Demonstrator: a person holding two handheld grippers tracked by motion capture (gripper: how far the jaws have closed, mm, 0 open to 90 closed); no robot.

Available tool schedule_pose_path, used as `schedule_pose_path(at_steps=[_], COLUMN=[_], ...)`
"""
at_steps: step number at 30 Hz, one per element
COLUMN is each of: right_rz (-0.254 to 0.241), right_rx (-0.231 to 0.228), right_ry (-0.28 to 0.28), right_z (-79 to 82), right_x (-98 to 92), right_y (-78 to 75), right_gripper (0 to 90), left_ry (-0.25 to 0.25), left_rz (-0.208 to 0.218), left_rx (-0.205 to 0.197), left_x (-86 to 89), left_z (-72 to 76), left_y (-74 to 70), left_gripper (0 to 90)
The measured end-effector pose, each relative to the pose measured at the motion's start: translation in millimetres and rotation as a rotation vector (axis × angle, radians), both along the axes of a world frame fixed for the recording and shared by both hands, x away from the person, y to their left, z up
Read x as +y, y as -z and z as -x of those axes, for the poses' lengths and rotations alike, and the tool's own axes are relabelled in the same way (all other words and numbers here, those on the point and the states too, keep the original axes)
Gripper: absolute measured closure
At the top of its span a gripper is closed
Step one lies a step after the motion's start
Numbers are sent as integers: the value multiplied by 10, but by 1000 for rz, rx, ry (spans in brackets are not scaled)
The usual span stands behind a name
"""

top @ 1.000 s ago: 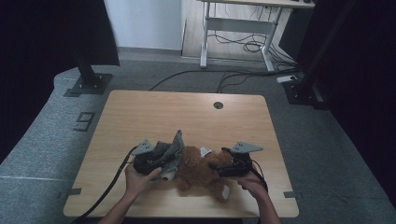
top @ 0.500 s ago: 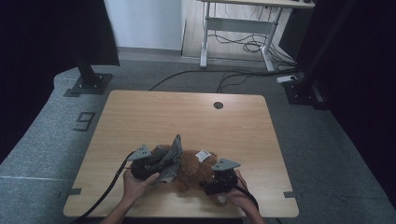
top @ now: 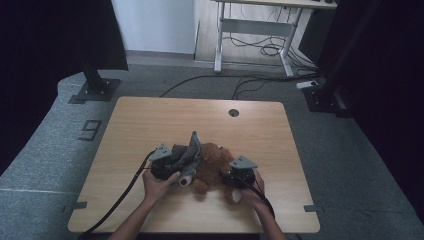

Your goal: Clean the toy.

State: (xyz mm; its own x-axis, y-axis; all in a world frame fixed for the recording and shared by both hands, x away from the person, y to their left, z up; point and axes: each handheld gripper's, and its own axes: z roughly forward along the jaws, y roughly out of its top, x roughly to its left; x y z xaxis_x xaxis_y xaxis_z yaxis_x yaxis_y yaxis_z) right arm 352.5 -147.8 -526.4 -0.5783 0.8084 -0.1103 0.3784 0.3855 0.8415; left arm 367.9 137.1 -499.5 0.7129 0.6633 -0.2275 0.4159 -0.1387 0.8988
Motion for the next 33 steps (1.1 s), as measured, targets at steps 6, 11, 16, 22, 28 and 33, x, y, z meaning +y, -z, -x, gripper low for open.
schedule_pose_path(at_steps=[6, 11, 16, 22, 28, 33], right_rz=[-10, -78, -219, -217, -174, -215], right_rx=[-27, 12, 12, 6, 33, 73], right_ry=[44, 1, -27, -77, -91, -97], right_z=[-154, -47, 178, 299, 339, 316], right_x=[-24, -125, -422, -500, -587, -689], right_y=[10, -4, -45, -82, -99, -93], right_gripper=[347, 247, 217, 224, 187, 168], left_ry=[-5, 17, 41, 41, 38, 22], left_rz=[-6, -11, 5, 9, 16, 23], left_rx=[8, 3, -3, -21, -23, -26], left_x=[-36, 16, 36, 40, 36, 33], left_z=[-154, -43, 85, 211, 231, 230], left_y=[-10, -11, 3, 29, 35, 41], left_gripper=[783, 782, 782, 781, 781, 782])
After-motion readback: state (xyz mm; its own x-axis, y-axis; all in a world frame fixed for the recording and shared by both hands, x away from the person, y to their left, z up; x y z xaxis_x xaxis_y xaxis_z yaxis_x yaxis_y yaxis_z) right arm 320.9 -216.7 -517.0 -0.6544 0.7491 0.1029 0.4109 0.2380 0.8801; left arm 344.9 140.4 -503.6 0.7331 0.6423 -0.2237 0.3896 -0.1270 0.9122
